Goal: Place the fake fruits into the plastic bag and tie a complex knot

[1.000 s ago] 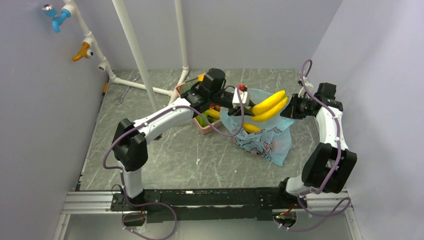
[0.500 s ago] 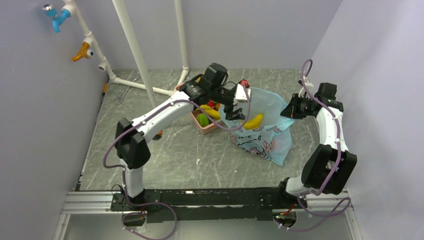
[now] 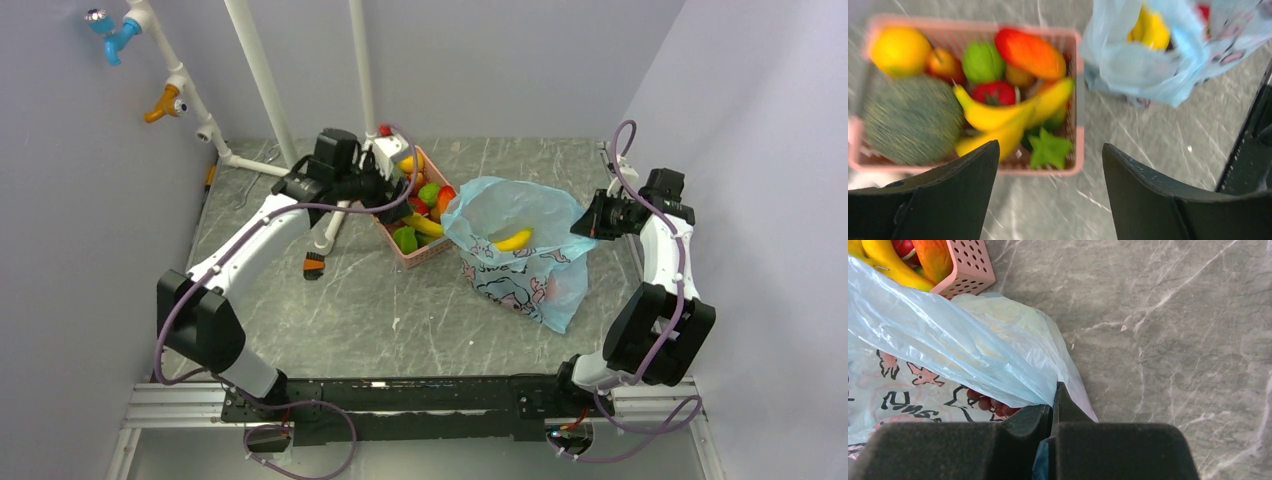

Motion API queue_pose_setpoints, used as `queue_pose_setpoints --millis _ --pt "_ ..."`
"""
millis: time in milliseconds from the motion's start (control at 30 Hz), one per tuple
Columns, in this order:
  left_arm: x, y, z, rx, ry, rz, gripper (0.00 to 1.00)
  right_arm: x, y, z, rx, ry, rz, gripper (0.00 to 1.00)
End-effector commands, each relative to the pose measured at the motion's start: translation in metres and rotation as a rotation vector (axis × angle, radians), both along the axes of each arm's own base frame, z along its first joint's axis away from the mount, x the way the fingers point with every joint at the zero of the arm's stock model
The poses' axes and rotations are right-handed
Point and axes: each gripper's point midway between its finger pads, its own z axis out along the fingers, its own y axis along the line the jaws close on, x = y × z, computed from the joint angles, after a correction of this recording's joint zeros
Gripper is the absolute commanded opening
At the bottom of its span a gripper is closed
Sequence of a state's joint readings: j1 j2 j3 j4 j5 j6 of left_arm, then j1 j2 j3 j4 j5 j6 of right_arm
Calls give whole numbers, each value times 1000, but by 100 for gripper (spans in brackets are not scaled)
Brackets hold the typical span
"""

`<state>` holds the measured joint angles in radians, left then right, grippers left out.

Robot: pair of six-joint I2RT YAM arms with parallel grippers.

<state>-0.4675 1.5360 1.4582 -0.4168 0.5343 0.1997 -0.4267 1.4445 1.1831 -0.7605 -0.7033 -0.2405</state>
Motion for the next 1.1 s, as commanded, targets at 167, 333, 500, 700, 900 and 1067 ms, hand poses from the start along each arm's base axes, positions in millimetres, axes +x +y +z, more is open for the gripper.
queue_pose_setpoints --millis 167,333,500,700,900,1067 --pt "-1 7 -90 96 303 163 78 12 -9 15 -44 -51 -1 0" --pt "13 -4 -97 96 298 129 78 11 -9 16 -42 -51 -5 0" --pt "11 -9 -117 120 344 87 76 11 -9 17 -47 -52 -6 0" --pt "8 -10 -141 175 390 76 76 10 -9 18 -51 -53 0 0" --pt "6 -9 -155 217 386 65 71 11 -9 17 -50 -53 2 0" --pt "4 -13 -126 178 352 35 44 12 -9 18 -54 -57 13 0"
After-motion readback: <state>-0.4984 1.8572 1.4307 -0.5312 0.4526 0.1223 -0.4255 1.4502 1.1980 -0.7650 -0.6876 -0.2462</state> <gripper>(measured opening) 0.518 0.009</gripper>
